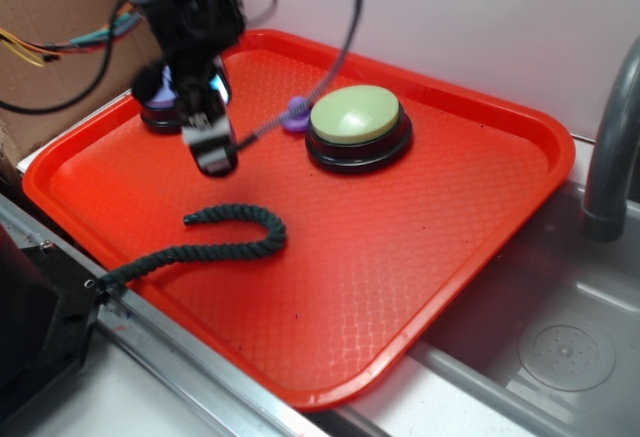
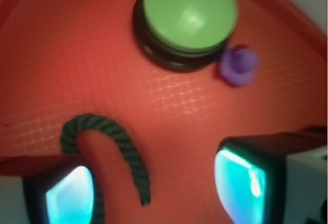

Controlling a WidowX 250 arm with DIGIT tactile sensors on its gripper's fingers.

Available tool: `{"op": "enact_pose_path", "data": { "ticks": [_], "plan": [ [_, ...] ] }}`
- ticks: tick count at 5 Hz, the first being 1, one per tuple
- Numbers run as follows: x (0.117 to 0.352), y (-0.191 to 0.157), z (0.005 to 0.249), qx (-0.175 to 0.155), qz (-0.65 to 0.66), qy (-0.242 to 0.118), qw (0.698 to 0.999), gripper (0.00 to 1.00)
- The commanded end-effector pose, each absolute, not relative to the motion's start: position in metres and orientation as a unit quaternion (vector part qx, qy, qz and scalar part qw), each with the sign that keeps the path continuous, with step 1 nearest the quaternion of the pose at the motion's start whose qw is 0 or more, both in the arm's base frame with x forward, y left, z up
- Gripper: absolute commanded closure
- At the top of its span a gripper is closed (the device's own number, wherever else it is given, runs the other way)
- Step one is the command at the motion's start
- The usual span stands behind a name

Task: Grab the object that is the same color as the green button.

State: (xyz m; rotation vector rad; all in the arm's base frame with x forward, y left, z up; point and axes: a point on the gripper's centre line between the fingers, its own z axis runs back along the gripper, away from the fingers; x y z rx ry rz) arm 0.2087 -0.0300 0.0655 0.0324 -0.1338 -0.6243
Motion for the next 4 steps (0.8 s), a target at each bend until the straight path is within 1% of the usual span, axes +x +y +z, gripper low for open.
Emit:
{"op": "enact_pose_path", "data": {
  "ticks": [1,2,3,4],
  "plan": [
    [0.208,-0.029,0.031,0.01,-0.331,-0.047,0.942,0.0],
    [0.2,-0.027,0.018,0.007,-0.353,-0.023,0.935,0.0],
    [0.198,-0.028,0.007,0.011,-0.351,-0.013,0.936,0.0],
    [0.202,-0.025,0.006,0.008,-0.341,-0.008,0.94,0.0]
  ]
}}
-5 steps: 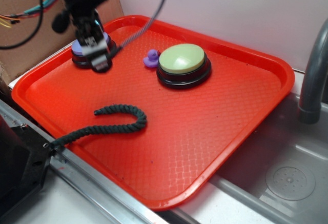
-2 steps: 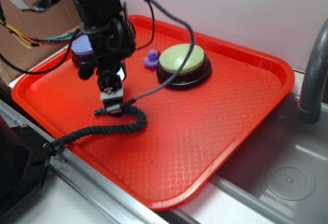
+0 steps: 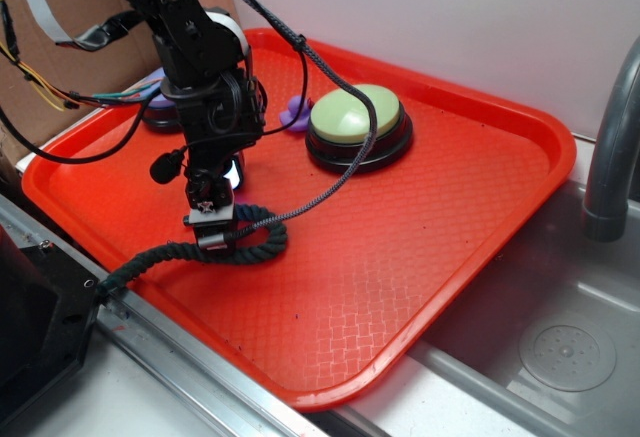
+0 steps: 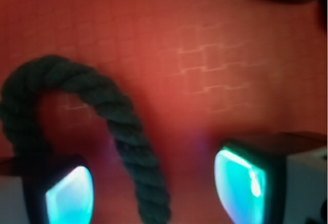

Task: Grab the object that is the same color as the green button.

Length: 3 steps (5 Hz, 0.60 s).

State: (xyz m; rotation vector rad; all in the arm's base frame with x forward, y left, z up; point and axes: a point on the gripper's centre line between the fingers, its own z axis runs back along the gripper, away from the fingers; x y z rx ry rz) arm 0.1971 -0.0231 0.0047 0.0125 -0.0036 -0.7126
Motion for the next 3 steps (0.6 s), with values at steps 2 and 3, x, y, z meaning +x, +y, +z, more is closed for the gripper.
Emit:
{"op": "enact_pose_path", "data": {
  "ticks": [2,3],
  "plan": [
    [0.208,-0.016,0.003,0.004,-0.309,-0.003,0.951,1.0],
    [0.213,-0.012,0.005,0.008,-0.299,0.0,0.954,1.0]
  ]
}}
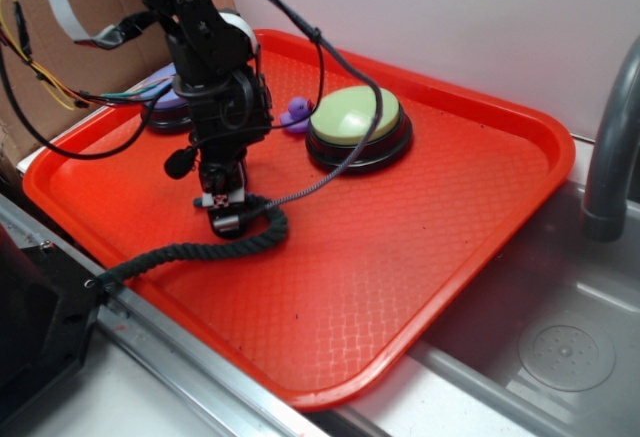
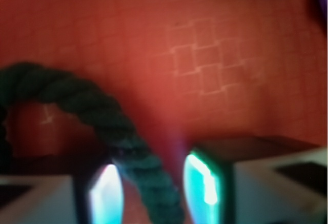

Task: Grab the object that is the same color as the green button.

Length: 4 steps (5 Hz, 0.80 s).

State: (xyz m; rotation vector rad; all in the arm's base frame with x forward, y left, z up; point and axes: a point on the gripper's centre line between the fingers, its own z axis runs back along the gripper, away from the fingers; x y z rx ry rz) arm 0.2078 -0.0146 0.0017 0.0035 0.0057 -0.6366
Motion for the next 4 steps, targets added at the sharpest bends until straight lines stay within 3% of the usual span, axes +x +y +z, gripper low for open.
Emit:
{"op": "enact_pose_path", "data": {
  "ticks": [1,2,3,4],
  "plan": [
    [0.214,-0.009,0.003,0.01,-0.295,0.006,0.955,1.0],
    [0.213,-0.01,0.005,0.023,-0.286,0.011,0.958,1.0],
    [0.213,-0.012,0.036,0.031,-0.244,-0.009,0.969,1.0],
    [0.214,-0.008,0.082,0.037,-0.174,-0.035,0.983,1.0]
  ]
}}
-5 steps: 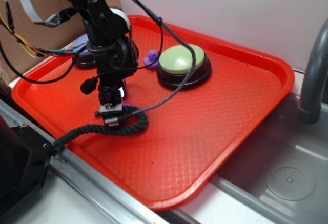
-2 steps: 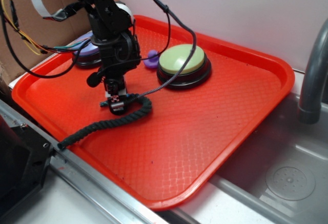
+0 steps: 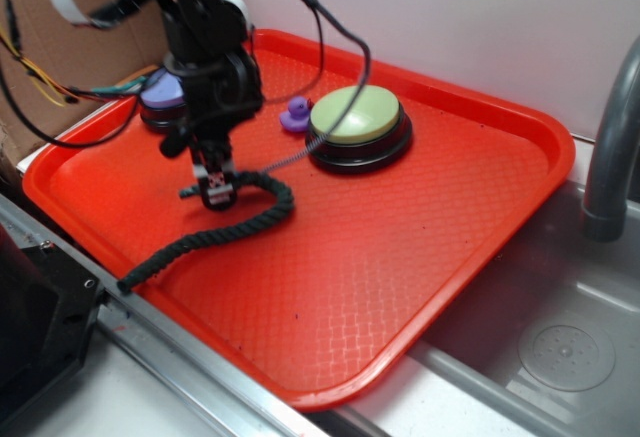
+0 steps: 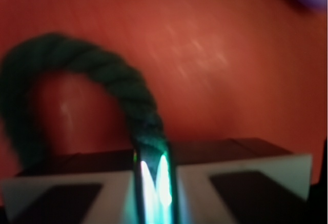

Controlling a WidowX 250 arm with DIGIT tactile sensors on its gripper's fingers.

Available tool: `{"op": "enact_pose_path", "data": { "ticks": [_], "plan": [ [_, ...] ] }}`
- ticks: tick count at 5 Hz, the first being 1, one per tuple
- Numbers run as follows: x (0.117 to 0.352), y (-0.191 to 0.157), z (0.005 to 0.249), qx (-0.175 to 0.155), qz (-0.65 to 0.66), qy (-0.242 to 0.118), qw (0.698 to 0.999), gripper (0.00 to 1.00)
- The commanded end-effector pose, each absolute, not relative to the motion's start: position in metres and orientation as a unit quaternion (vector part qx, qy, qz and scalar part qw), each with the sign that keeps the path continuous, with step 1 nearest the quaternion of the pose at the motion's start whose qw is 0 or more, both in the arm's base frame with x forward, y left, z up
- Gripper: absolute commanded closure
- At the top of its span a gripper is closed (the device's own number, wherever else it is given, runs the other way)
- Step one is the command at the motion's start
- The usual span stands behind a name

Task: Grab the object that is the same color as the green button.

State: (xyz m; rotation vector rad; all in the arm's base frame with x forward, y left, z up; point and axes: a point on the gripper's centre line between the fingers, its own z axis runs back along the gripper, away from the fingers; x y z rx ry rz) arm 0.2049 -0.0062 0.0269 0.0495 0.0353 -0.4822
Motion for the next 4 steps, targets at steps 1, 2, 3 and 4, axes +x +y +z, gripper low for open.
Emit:
{"op": "enact_pose_path", "data": {
  "ticks": [1,2,3,4],
  "plan": [
    [0.213,0.001,0.133,0.04,-0.052,-0.053,0.996,1.0],
    [0.204,0.007,0.183,0.021,0.002,-0.062,0.998,1.0],
    [0.194,0.016,0.227,0.005,-0.004,-0.091,0.996,1.0],
    [0.188,0.02,0.229,0.001,0.001,-0.084,0.996,1.0]
  ]
}}
